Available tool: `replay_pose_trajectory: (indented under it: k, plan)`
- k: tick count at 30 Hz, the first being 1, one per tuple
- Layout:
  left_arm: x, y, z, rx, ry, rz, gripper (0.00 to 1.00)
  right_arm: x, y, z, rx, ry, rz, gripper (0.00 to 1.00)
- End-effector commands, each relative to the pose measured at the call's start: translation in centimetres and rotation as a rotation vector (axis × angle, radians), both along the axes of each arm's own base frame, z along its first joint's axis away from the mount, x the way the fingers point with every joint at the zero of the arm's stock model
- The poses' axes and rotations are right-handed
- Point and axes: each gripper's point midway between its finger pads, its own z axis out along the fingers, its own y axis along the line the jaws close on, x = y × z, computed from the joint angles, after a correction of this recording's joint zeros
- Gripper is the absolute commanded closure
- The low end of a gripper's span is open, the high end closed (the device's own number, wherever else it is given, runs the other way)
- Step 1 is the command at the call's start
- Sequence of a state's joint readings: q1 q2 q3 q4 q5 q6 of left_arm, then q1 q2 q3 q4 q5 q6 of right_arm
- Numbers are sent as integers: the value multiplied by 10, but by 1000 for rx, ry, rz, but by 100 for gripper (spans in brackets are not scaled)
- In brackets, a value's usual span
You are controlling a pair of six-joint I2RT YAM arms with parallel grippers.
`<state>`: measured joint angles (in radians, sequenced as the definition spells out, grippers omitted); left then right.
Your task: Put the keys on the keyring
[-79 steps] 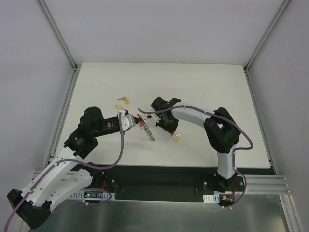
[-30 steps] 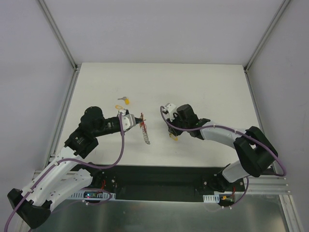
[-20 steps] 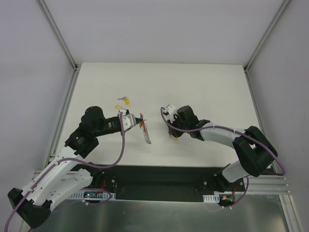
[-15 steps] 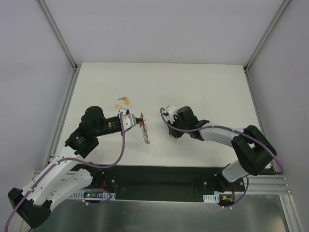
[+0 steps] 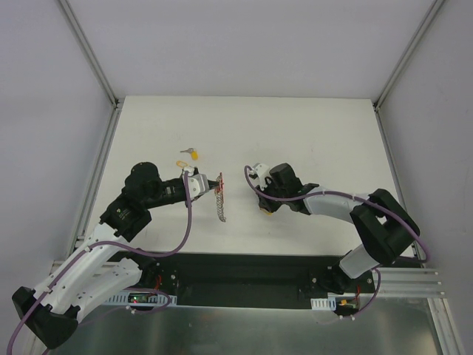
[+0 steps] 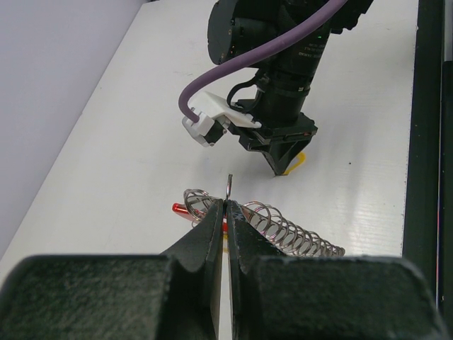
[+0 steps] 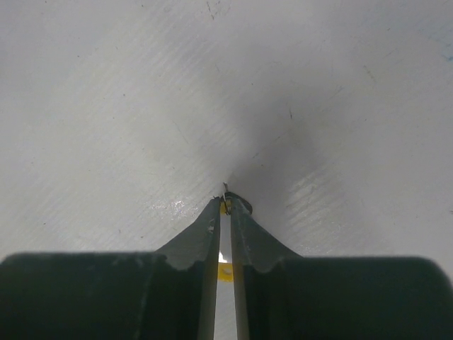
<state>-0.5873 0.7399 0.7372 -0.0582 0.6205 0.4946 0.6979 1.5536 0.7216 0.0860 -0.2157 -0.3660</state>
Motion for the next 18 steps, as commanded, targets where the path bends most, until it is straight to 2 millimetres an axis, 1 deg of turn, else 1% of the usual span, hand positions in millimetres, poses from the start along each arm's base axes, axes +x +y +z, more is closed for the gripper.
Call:
replay_pose_trajectory:
  k: [1,7,9,10,14,15,17,18]
  plan:
    - [2,-2,18,-34,-59,-18,100,5,7,4,26,-2,7,87]
    - [1,-1,18,-34,-59,-18,100,6,7,2,18,0,8,95]
    - [1,-2,18,-33,-57,-21,100,5,7,6,21,-9,16,99]
    - [1,-2,18,-34,-56,-20,100,5,6,7,22,-12,16,99]
    - [-1,-3,17,-33,-51,-34,100,4,5,20,33,-39,26,99]
    - [-1,-4,17,-35,-48,-35,100,5,6,30,47,-62,30,99]
    - [-1,-5,17,-35,-46,-41,100,1,5,40,46,-78,44,99]
    - [-2,-5,17,-37,-42,-47,100,1,7,54,60,-112,53,98]
